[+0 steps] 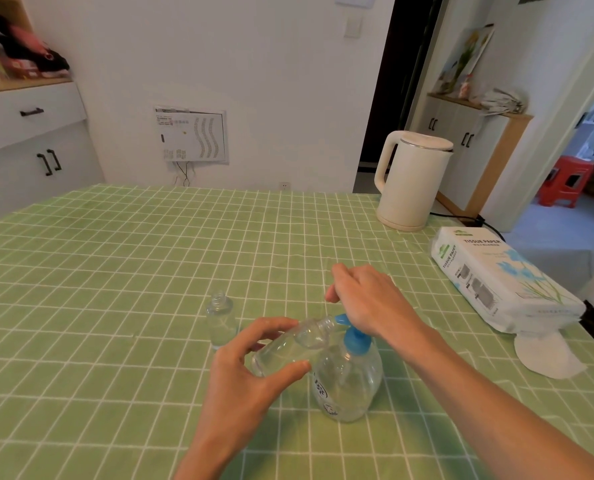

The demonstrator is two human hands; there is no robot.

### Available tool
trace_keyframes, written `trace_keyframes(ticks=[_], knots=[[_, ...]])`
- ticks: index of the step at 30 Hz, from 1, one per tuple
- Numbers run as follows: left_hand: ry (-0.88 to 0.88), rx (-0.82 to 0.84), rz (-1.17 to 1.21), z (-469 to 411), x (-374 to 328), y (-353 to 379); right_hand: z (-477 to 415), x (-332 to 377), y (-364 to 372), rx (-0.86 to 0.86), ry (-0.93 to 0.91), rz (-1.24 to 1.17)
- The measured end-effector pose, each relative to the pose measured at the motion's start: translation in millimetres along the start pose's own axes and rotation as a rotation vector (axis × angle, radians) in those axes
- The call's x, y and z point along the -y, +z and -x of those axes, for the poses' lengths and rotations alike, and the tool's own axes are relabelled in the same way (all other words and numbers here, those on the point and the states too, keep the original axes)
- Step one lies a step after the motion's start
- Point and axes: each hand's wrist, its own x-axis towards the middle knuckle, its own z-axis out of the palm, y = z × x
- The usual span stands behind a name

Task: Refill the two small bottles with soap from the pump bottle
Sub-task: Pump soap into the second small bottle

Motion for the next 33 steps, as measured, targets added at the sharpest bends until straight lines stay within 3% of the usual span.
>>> trace_keyframes(ticks=[23, 33], knots=[[0.004, -0.005, 0.002, -0.2, -0.6, 0.9, 3.8, 3.4, -1.8, 0.008, 0.072, -0.093], [-0.001, 0.004, 0.005, 1.8, 0.4, 1.2, 6.2, 3.0, 0.3, 0.028, 0.077, -0.016]])
